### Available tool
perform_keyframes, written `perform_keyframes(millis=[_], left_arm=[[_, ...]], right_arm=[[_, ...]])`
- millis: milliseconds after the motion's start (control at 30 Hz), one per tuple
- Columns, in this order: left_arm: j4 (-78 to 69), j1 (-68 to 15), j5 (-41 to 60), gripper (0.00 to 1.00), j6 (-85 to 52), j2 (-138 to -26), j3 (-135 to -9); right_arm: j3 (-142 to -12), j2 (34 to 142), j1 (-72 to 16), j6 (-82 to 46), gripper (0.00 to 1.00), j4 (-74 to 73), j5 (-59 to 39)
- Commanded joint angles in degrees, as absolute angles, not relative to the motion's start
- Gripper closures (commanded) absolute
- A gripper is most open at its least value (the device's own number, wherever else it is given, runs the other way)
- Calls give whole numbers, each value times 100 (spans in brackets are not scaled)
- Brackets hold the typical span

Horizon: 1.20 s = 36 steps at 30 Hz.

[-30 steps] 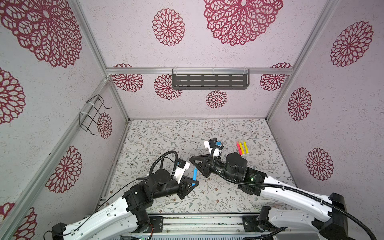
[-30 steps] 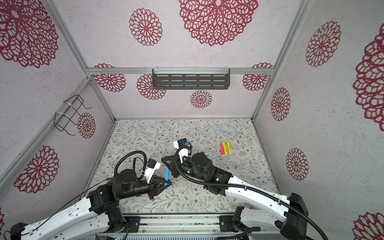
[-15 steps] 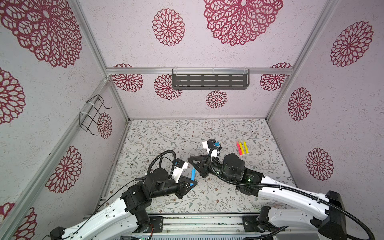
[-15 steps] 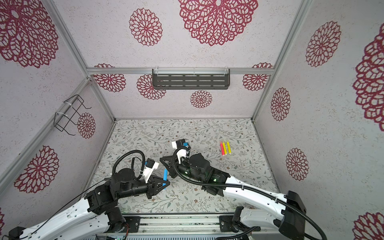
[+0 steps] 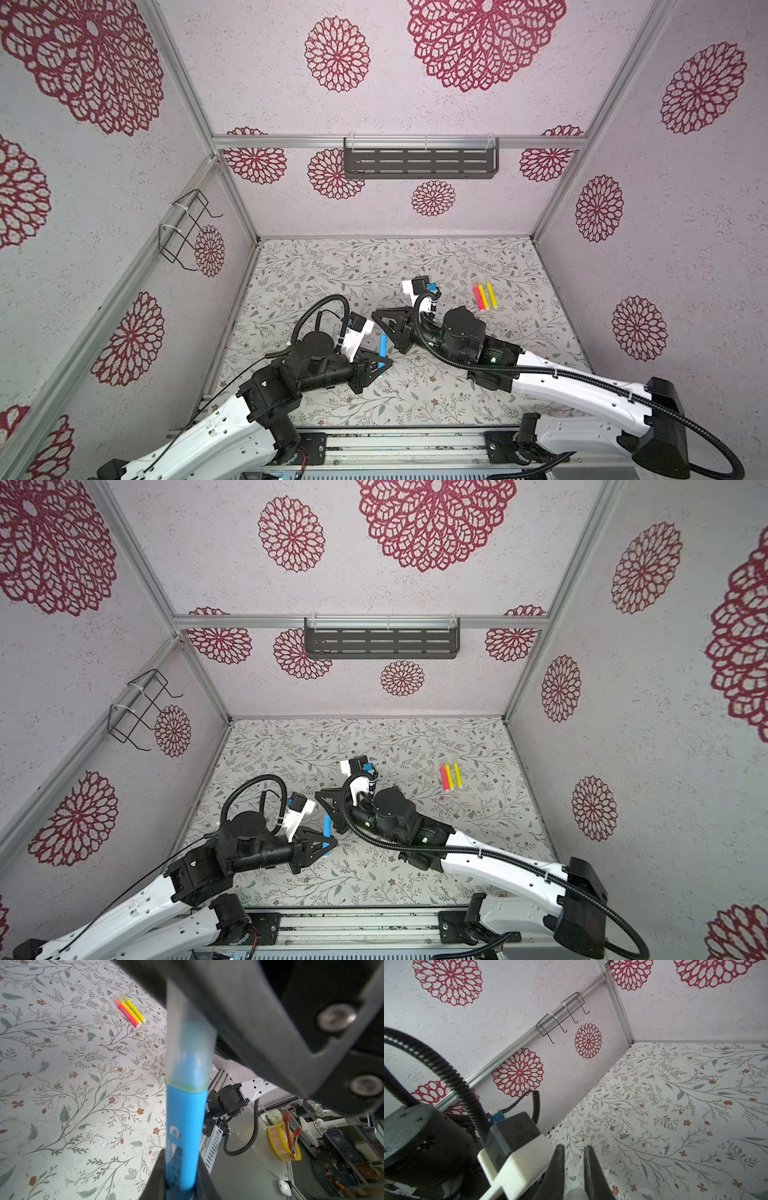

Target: Insert the pens into the pen caps

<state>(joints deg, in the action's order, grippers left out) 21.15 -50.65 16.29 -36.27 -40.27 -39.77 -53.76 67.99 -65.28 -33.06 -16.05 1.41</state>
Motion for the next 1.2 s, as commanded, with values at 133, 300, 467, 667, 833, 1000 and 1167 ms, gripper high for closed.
perform_keyframes(millis=[133, 300, 467, 667, 833, 1000, 1167], left_arm=[[333, -4504, 826, 100, -3811, -3987, -4649], [317, -4315, 846, 100, -3858, -3943, -4693], [308, -4178, 905, 100, -3911, -3913, -4689], [225, -4148, 963, 100, -4040, -3921, -4531], [-57, -4171, 1262, 100, -4396, -4111, -4101], [-84, -4484, 1039, 100, -4502, -4242, -3665], [194, -4740, 632, 100, -4374, -4080, -3569]], right_arm=[[-5114, 7128, -7170, -3149, 100, -143, -985], [-5113, 7155, -7194, -3152, 100, -115, -959], [-5093, 7116, -7207, -3145, 100, -97, -899], [-5090, 6998, -7207, -3134, 100, -44, -762], [-5095, 6736, -7202, -3034, 62, -35, -737], [-4994, 6152, -7176, -2894, 48, 0, -554], [-4814, 5557, -7124, -2870, 47, 106, -312]])
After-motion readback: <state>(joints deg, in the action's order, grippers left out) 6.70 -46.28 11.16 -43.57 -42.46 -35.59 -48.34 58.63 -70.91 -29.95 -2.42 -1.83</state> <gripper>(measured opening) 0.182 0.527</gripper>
